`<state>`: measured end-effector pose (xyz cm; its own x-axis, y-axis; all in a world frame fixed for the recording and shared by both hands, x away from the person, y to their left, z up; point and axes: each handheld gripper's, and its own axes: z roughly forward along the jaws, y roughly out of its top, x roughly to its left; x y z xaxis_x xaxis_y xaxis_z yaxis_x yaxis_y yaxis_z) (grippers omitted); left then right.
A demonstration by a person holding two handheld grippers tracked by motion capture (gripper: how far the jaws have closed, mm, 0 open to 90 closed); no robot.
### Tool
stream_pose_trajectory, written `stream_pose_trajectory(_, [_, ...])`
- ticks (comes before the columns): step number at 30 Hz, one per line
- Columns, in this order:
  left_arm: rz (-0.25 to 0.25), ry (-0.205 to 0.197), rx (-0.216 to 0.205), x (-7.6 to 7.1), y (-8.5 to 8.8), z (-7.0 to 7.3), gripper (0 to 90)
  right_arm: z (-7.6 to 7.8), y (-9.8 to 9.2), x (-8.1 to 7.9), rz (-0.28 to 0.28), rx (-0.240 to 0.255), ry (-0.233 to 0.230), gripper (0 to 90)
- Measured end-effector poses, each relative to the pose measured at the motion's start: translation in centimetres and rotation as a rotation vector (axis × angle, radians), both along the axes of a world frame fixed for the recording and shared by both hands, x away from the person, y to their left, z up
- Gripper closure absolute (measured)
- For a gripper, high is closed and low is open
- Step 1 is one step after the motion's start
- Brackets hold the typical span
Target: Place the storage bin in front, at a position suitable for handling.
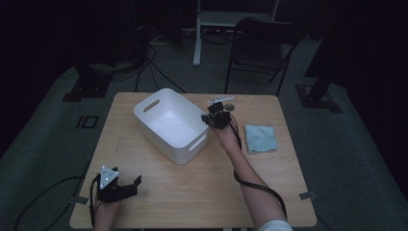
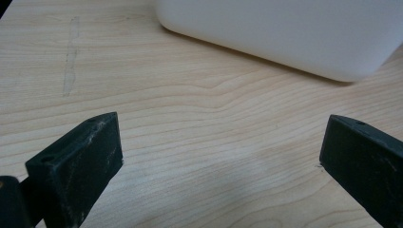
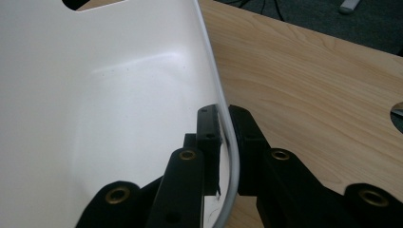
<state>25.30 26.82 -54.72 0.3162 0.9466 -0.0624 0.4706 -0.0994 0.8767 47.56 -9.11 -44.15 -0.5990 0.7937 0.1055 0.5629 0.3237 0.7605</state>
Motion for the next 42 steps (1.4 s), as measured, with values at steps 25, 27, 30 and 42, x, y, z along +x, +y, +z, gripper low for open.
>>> stream_pose_trajectory(25, [-0.049, -0.021, -0.098, -0.6, -0.9, 0.5, 0.5, -0.1, -2.7, -2.6, 0.013, 0.010, 0.010, 83.7])
stream_pose_trajectory(27, [-0.072, -0.019, -0.114, -0.6, -1.0, 0.6, 0.5, -0.1, -3.0, -2.8, 0.014, 0.012, 0.008, 83.7])
stream_pose_trajectory(30, [-0.087, -0.022, -0.100, -0.8, -1.3, 0.7, 0.5, -0.1, -3.4, -3.3, 0.018, 0.012, 0.008, 83.7])
stream_pose_trajectory(42, [-0.126, -0.019, -0.110, -1.0, -1.7, 0.8, 0.4, -0.2, -5.3, -5.0, 0.030, 0.031, 0.017, 83.7])
